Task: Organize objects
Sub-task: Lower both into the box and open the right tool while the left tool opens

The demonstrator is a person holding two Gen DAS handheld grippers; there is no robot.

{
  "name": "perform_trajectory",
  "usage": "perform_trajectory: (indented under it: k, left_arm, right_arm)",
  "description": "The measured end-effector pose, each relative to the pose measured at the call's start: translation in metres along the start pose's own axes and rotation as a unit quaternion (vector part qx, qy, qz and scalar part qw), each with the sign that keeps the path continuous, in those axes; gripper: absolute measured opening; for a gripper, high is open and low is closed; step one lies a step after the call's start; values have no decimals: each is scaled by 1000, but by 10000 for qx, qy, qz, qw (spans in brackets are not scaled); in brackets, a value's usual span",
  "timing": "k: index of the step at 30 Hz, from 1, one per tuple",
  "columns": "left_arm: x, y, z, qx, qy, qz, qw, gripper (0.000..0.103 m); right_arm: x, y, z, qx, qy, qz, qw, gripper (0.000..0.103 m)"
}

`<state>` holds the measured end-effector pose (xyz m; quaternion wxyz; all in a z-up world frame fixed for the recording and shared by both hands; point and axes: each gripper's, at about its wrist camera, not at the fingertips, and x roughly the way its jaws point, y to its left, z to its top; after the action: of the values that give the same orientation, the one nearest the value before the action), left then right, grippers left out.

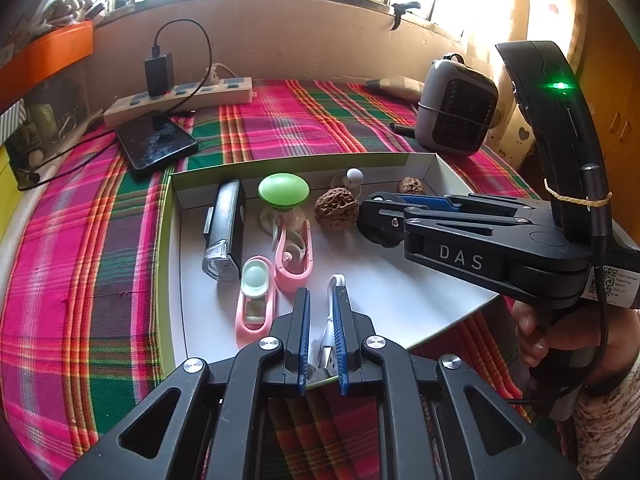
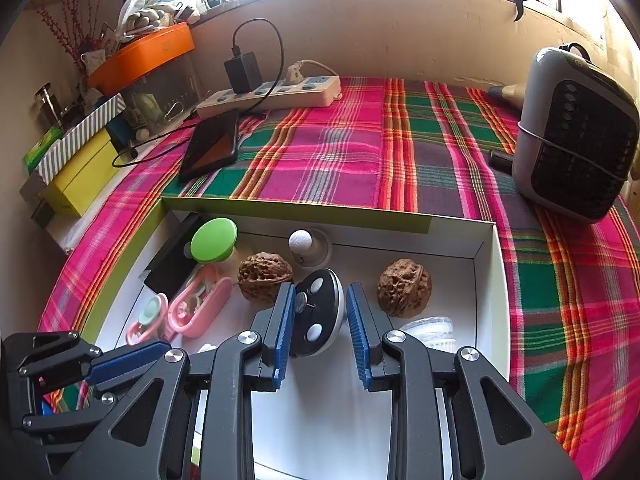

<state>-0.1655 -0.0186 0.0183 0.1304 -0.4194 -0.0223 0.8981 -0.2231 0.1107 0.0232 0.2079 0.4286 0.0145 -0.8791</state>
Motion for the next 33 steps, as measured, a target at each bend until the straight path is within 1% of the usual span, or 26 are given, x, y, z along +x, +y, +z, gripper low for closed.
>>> perform_trajectory:
  k: [8,12,13,14,15,16,23,33]
  left_arm:
    - [1,2,-1,-4,-5,46,10000,12]
    - [1,3,-1,-16,0,80,10000,14]
    - [0,4,-1,-18,2,90,10000,14]
    - [0,4,-1,-23,4,97,9999,15]
    - [0,4,-1,-31,7,108,9999,15]
    - [0,4,-1,-32,12,122,9999,15]
    - [-2,4,-2,-50,16,228,9997,17]
    - [-14,-1,-6,-54,-47,371,9993,17]
  right_arm:
    - [0,1,0,-47,-50,-94,9999,28]
    - [-1,0,-1,-5,-87,-127,9999,29]
    - [-1,0,-1,7,-94,-121,9999,31]
    - [-2,0,-2,16,-108,-119,9999,40]
    - [-3,0,-2,21,-126,-118,9998,44]
    - [-4,-1,-2,21,-143,-118,9998,45]
    - [-10,-1,-3,57,-227,-123,9997,46]
    - [-30,2,-8,139,-363,-123,9992,46]
